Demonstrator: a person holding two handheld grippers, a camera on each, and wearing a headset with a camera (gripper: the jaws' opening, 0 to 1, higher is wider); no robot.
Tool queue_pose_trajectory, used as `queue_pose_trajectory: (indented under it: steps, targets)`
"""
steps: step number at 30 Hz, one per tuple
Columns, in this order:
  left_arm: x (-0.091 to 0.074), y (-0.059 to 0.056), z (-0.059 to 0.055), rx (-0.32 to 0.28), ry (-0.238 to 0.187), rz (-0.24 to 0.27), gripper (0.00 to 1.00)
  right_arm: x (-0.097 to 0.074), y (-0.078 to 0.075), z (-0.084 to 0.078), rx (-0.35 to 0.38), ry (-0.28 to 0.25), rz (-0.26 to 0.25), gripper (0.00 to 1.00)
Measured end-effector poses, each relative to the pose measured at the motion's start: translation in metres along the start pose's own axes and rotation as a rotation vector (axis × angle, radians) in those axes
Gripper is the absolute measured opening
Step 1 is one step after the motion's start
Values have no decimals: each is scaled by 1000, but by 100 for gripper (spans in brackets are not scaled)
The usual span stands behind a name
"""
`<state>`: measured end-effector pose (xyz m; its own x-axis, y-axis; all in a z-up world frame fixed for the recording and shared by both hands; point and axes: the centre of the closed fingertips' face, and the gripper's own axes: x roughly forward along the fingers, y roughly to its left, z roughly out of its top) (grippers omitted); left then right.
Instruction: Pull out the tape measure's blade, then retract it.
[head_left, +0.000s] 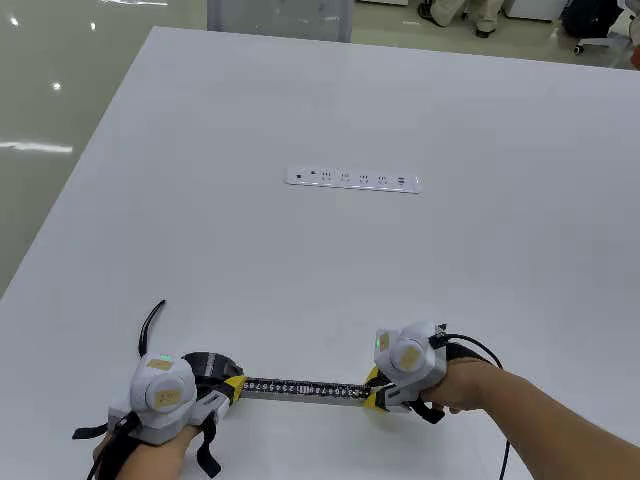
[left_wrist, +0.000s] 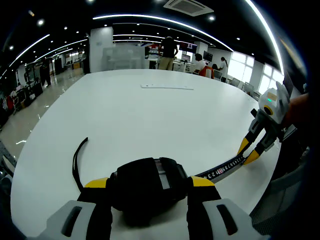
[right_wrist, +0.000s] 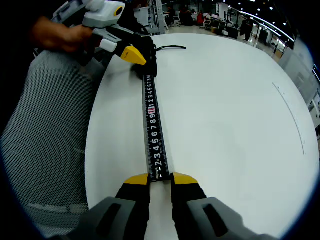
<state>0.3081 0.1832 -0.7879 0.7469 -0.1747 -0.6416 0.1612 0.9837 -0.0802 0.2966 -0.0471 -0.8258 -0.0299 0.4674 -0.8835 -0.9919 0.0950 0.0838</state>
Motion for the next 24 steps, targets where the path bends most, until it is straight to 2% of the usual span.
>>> queue_pose_trajectory:
  steps: [24]
  targets:
    - [0, -1, 0, 1, 1, -1, 57, 7, 1, 10, -26, -6, 0, 15]
